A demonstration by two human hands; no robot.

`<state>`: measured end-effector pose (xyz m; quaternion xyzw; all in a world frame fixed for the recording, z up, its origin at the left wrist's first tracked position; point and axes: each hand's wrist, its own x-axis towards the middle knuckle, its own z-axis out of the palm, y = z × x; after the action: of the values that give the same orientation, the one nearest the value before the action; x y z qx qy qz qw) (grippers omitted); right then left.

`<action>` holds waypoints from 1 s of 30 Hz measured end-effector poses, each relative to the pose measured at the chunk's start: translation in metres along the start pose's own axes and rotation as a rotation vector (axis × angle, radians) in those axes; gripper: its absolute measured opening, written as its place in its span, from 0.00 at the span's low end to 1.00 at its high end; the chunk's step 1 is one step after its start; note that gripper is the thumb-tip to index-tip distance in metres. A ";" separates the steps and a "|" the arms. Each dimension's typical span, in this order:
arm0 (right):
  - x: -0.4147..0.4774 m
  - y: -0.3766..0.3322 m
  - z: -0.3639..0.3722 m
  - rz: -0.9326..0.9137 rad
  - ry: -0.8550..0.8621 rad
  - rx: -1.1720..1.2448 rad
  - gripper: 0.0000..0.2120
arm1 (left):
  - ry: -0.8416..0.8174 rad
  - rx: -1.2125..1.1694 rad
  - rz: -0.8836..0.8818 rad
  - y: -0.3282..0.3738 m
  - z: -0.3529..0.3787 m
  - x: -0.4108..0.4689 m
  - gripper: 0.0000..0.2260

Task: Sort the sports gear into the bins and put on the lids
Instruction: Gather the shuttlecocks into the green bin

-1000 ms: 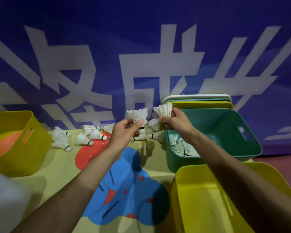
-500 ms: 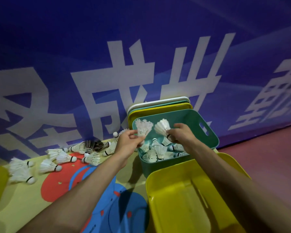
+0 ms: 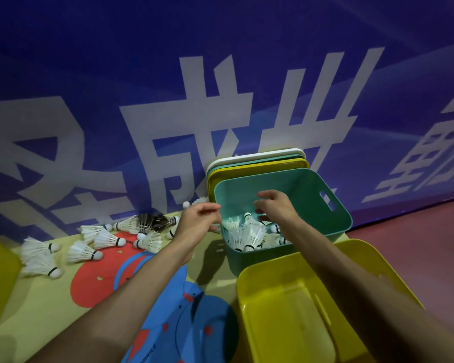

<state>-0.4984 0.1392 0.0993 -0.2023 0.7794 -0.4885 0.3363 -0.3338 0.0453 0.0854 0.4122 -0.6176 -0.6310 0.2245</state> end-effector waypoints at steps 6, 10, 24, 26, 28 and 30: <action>0.005 -0.016 0.058 -0.115 -0.107 -0.050 0.13 | 0.099 0.001 -0.014 -0.009 -0.048 0.002 0.08; 0.010 -0.020 0.102 -0.168 -0.196 -0.119 0.13 | 0.204 0.023 -0.034 -0.026 -0.088 0.007 0.10; 0.063 0.028 0.218 -0.139 -0.347 -0.606 0.18 | 0.155 0.331 -0.180 -0.097 -0.183 0.030 0.14; 0.072 0.036 0.227 -0.170 -0.364 -0.728 0.20 | 0.112 0.332 -0.187 -0.102 -0.187 0.038 0.15; 0.083 0.041 0.234 -0.256 -0.395 -0.914 0.22 | 0.050 0.390 -0.164 -0.108 -0.188 0.050 0.16; 0.093 0.042 0.240 -0.367 -0.398 -1.114 0.23 | -0.007 0.501 -0.140 -0.116 -0.189 0.063 0.18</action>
<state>-0.3890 -0.0518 -0.0403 -0.5654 0.7922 -0.0112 0.2294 -0.1919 -0.1011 -0.0225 0.4946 -0.7253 -0.4739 0.0693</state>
